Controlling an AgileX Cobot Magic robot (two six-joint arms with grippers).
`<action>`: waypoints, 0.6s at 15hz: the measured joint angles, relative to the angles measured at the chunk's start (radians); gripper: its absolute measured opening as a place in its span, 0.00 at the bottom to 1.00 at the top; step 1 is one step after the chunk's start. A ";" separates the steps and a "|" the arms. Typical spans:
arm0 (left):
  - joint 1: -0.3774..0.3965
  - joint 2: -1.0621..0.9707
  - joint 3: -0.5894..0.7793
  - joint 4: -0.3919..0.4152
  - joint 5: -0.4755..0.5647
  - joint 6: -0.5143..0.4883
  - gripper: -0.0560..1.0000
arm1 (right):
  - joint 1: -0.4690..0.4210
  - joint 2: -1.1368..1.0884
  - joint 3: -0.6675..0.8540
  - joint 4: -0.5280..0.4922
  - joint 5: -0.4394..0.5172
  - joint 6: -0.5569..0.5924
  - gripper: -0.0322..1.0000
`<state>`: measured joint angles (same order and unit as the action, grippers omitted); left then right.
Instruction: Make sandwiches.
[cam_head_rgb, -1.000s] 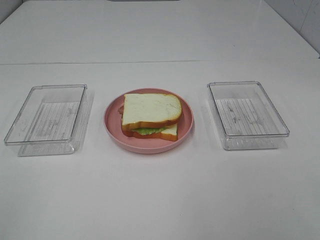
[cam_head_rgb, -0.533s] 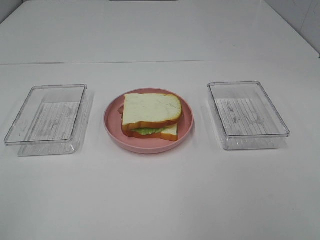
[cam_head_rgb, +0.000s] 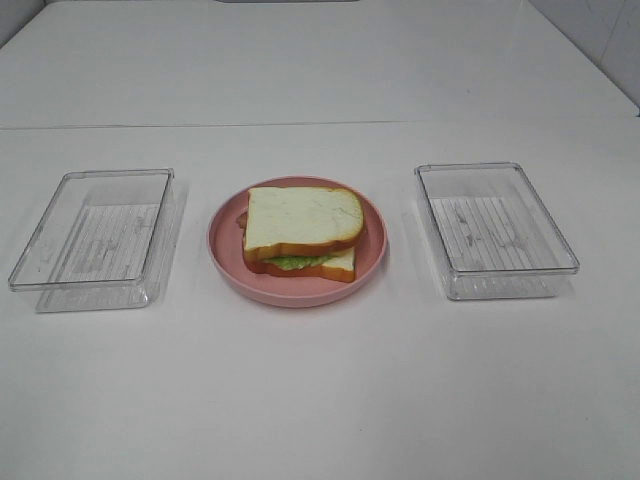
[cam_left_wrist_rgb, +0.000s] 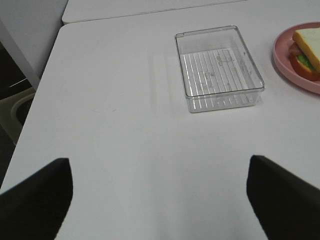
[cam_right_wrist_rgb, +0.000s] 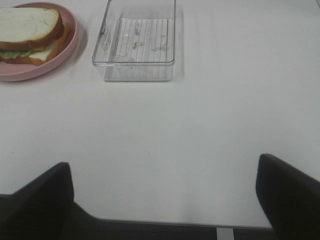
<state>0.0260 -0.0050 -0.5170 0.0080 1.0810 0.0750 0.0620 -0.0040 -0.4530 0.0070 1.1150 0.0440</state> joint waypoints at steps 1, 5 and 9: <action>0.000 0.000 0.000 0.000 0.000 0.000 0.87 | 0.000 0.000 0.000 0.000 0.000 0.000 0.95; 0.000 0.000 0.000 0.000 0.000 0.000 0.87 | -0.009 0.000 0.000 0.000 0.000 0.000 0.95; 0.000 0.000 0.000 0.000 0.000 0.000 0.87 | -0.042 0.000 0.000 0.000 -0.007 0.000 0.95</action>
<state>0.0260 -0.0050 -0.5170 0.0080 1.0810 0.0750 0.0200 -0.0040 -0.4530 0.0070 1.1080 0.0440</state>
